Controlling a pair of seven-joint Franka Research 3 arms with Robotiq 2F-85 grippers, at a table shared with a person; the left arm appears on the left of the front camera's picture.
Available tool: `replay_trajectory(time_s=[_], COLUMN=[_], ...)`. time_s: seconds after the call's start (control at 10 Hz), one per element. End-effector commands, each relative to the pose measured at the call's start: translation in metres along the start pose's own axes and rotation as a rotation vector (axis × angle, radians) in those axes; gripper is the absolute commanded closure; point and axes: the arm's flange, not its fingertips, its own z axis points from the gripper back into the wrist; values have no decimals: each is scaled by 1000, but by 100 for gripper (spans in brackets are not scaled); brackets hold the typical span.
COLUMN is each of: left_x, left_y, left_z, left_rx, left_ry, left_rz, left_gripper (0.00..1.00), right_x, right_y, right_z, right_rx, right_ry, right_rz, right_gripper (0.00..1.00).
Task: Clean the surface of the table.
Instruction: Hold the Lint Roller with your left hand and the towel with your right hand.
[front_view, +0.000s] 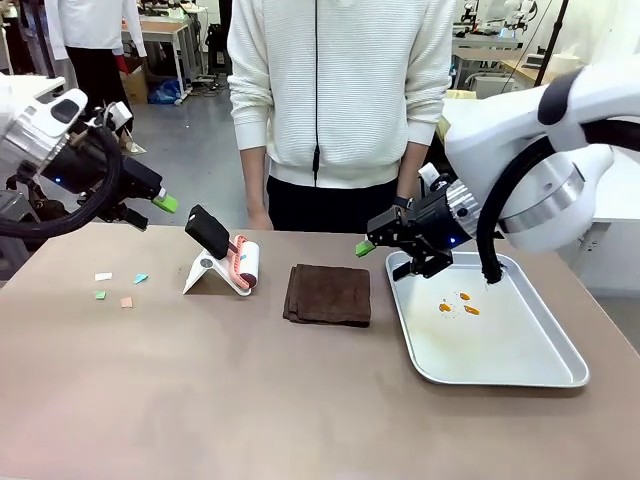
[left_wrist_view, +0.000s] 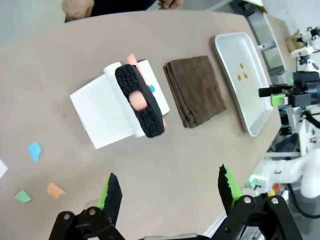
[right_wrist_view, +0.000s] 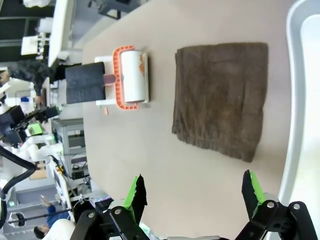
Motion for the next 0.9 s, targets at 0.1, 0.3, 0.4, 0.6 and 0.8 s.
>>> replay_trajectory(time_s=[0.1, 0.3, 0.4, 0.6, 0.8], left_x=[44, 52, 55, 55, 52], left_y=[18, 32, 37, 38, 37], left_z=[-19, -35, -43, -56, -60], left_rx=[-66, -64, -53, -41, -36], left_ry=[-15, -4, 13, 46, 63], left_rz=[221, 297, 318, 317, 294], left_gripper=[0, 0, 0, 0, 0], right_x=[65, 91, 97, 97, 93], right_y=[9, 10, 11, 13, 9], right_z=[-40, -71, -83, -103, -112], right_rx=[-90, -142, -170, -220, -306], right_ry=[9, 71, 87, 128, 152], right_rz=[-63, -105, -130, -156, -199], right_gripper=[0, 0, 0, 0, 0])
